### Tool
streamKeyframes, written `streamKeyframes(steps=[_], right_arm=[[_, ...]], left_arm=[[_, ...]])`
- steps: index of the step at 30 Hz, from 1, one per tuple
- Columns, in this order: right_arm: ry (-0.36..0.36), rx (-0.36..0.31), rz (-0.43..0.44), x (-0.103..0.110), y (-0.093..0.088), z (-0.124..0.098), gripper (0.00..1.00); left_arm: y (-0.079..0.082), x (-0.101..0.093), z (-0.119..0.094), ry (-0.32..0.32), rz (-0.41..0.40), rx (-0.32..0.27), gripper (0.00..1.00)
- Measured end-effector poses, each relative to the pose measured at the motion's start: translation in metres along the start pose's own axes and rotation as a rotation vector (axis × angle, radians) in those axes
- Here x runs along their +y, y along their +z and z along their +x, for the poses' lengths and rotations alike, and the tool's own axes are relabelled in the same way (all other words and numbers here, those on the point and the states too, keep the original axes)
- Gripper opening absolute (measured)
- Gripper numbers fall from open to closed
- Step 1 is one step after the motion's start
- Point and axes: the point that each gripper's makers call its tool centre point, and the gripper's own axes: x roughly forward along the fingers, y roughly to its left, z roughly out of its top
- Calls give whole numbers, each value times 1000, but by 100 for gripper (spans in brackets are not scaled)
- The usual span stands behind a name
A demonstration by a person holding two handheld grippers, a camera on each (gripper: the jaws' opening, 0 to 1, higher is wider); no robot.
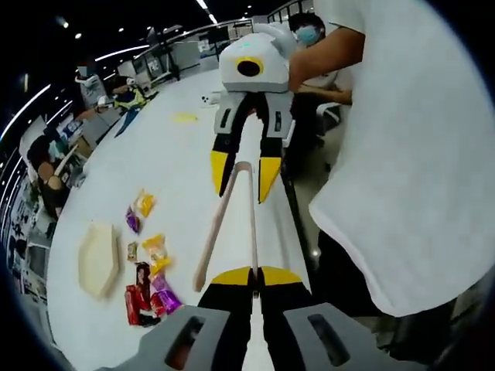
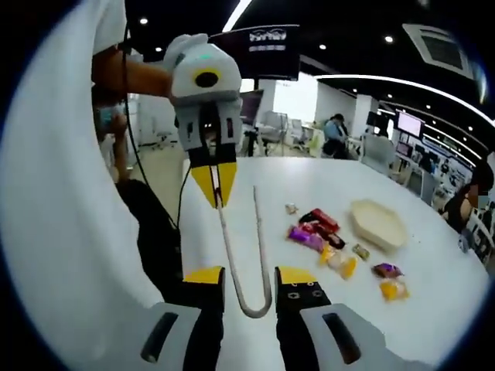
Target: Place the target food into the container with the food tongs after gripping and lifting it, then release it inside without dropping or visibly crushing the food.
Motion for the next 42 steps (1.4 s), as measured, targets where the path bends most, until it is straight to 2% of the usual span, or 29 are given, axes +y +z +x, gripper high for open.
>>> streamKeyframes(steps=[2,6,7,9,12,13,14,15,16,17,18,19,21,22,23,24,25,27,28,29,30,31,33,34,39,41,42], right_arm=[[11,10,-13,2,0,2,21],[5,97,-121,1,-8,6,17],[12,98,-93,2,-8,8,17],[2,97,-93,0,-8,6,16],[0,91,-80,-3,-5,3,15],[-1,83,-66,-4,-5,1,15],[1,77,-57,-4,-4,0,15],[1,72,-50,-5,-4,-1,15],[1,65,-41,-6,-4,-2,15],[2,63,-37,-7,-4,-2,15],[1,37,3,-7,-1,-4,15],[3,17,32,-7,1,-5,15],[2,-20,96,-10,2,-9,15],[2,-25,109,-11,1,-10,15],[5,-26,115,-11,1,-10,15],[13,-42,138,-11,1,-11,15],[24,-67,172,-10,3,-12,15],[44,-91,206,-7,6,-14,15],[58,-126,226,-6,10,-16,15],[63,-135,235,-5,12,-16,16],[87,-161,281,-2,16,-17,16],[85,-173,289,-3,16,-18,16],[114,-207,331,1,22,-19,16],[116,-212,336,1,22,-19,16],[177,-253,393,9,30,-18,16],[183,-264,412,8,32,-18,16],[212,-291,445,11,37,-18,16]], left_arm=[[-2,1,1,4,20,16,0],[-3,3,4,9,36,34,0],[-4,3,4,9,38,34,0],[-4,7,3,30,41,26,0],[0,13,1,61,16,-24,2],[2,16,0,81,-14,-56,3],[3,14,-1,70,-54,-82,5],[7,14,-3,72,-119,-126,9],[10,16,-5,87,-151,-159,18],[11,18,-6,98,-157,-171,24],[10,21,-8,128,-179,-193,27],[9,21,-9,134,-222,-213,29],[4,23,-11,152,-258,-230,30],[2,25,-12,166,-321,-268,31],[1,25,-13,166,-346,-278,33],[1,26,-14,162,-421,-322,36],[7,30,-19,163,-504,-411,39],[13,31,-22,148,-587,-488,48],[17,38,-28,169,-638,-576,51],[17,39,-29,172,-655,-594,53],[18,40,-30,150,-725,-646,55],[23,41,-33,134,-744,-694,54],[33,38,-35,97,-755,-748,51],[35,37,-36,91,-759,-759,51],[54,42,-44,51,-815,-897,47],[54,43,-44,51,-819,-911,43],[54,43,-44,52,-826,-920,40]])
